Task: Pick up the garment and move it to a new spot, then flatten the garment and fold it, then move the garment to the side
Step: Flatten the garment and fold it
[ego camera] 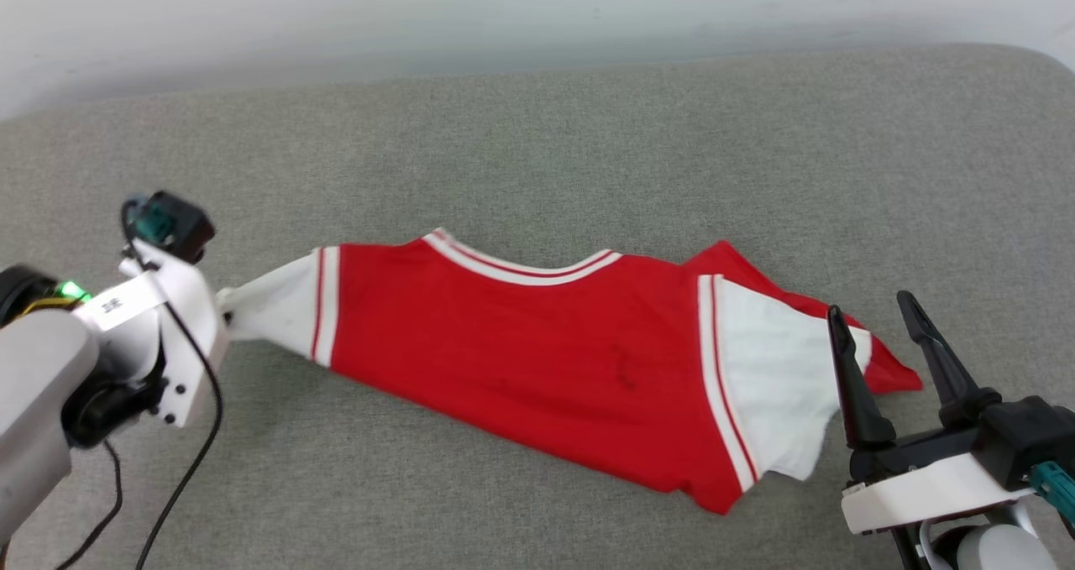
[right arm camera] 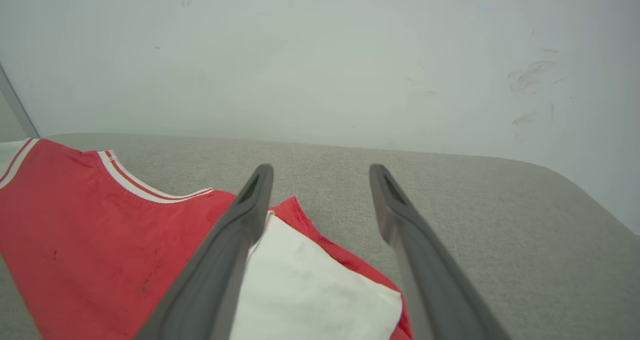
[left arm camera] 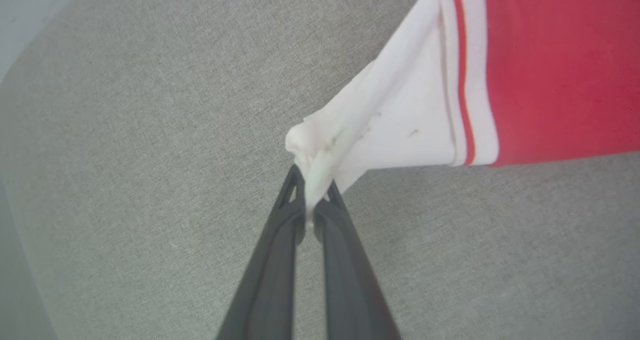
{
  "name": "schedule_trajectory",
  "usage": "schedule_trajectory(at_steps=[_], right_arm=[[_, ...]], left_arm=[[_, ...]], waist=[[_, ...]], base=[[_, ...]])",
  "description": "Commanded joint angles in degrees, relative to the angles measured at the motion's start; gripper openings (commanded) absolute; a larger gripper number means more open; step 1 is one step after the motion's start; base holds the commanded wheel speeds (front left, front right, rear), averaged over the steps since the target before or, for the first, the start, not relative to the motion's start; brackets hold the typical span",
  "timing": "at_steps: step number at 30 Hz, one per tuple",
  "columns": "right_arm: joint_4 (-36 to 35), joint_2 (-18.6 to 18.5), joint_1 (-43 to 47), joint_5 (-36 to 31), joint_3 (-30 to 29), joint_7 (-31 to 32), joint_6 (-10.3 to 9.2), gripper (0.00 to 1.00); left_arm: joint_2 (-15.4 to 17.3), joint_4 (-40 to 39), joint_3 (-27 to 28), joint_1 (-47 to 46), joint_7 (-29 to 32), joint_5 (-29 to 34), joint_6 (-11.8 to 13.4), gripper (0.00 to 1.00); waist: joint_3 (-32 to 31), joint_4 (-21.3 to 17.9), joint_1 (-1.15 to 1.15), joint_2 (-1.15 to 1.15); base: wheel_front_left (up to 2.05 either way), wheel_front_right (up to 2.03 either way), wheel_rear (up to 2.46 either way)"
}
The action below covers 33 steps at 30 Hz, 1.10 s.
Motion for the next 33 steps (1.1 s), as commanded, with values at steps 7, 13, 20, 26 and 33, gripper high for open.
schedule_trajectory(at_steps=[7, 13, 20, 26, 33], right_arm=[[1.21, -0.82, -0.10, -0.92, -0.29, -0.15, -0.06, 1.00], [1.80, -1.27, -0.83, -1.10, -0.19, -0.15, -0.06, 1.00], [2.44, -1.41, 0.15, -0.57, -0.58, -0.15, -0.06, 1.00], [2.45, -1.56, 1.76, 0.22, -1.59, -0.15, -0.06, 1.00], [1.77, -2.23, 3.07, 1.16, -3.22, -0.08, -0.06, 1.00]], left_arm=[[-0.05, 8.46, 0.52, 6.16, -1.47, -4.58, 1.25, 0.00], [-4.14, 14.42, 0.52, 8.74, -3.05, -6.57, 0.63, 0.00], [-7.63, 18.69, 0.67, 8.54, -10.20, -4.30, 0.62, 1.00], [-9.55, 18.76, 2.12, 8.98, -23.64, -0.38, 3.53, 1.00], [-10.81, 13.45, 4.71, 12.46, -37.37, 2.31, 10.28, 1.00]], waist=[[1.37, -0.72, 0.00, 0.00], [2.23, -1.17, 0.00, 0.00], [0.36, -0.86, 0.00, 0.00], [-3.22, 0.51, 0.00, 0.00], [-6.61, 2.34, 0.00, 0.00]], base=[[0.00, 0.00, 0.00], [0.00, 0.00, 0.00], [0.00, 0.00, 0.00], [0.00, 0.00, 0.00], [0.00, 0.00, 0.00]])
